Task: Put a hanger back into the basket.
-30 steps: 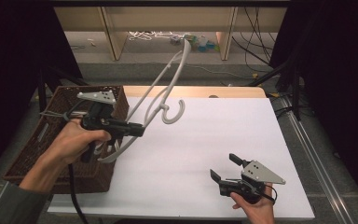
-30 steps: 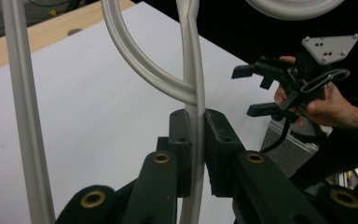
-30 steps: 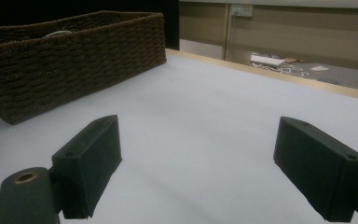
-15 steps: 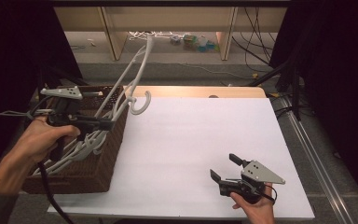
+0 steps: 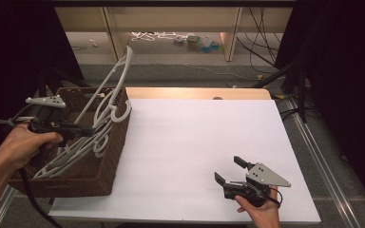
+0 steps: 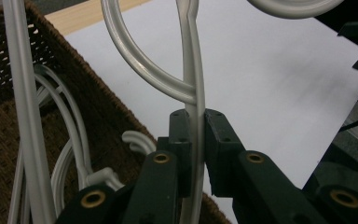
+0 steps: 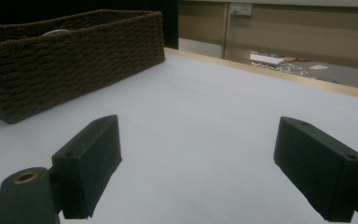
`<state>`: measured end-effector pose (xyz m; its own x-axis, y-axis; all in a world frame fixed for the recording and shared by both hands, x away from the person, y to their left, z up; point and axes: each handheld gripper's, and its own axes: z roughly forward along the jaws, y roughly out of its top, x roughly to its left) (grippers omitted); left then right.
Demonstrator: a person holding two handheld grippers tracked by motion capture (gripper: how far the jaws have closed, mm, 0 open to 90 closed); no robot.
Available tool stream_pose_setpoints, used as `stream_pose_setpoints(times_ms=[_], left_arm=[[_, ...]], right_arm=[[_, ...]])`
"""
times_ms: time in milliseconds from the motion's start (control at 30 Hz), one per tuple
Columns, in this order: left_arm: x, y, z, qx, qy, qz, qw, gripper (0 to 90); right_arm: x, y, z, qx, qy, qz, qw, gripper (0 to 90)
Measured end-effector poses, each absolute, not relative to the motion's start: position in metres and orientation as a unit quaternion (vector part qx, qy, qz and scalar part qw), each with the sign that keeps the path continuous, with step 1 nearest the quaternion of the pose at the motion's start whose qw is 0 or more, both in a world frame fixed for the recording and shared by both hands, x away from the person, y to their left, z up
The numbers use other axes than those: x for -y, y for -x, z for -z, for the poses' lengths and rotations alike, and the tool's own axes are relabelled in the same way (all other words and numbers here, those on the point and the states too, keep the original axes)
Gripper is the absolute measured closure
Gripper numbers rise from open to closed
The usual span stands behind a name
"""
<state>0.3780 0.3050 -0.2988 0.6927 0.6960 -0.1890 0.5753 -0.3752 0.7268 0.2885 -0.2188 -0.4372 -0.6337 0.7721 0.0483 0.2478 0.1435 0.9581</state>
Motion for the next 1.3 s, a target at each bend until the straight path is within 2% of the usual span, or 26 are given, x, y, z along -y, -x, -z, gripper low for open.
stream_pose_setpoints(times_ms=[867,1000,1300], left_arm=[[-0.367,-0.374,0.343,-0.409,-0.846,-0.063,0.337,81.8],[-0.369,-0.375,0.349,-0.414,-0.842,-0.054,0.343,81.8],[-0.371,-0.384,0.363,-0.416,-0.863,-0.049,0.283,81.8]], right_arm=[[0.219,-0.289,0.438,-0.718,-0.358,-0.545,0.243,15.7],[0.219,-0.289,0.437,-0.718,-0.358,-0.545,0.243,15.7],[0.219,-0.289,0.438,-0.718,-0.358,-0.547,0.241,15.7]])
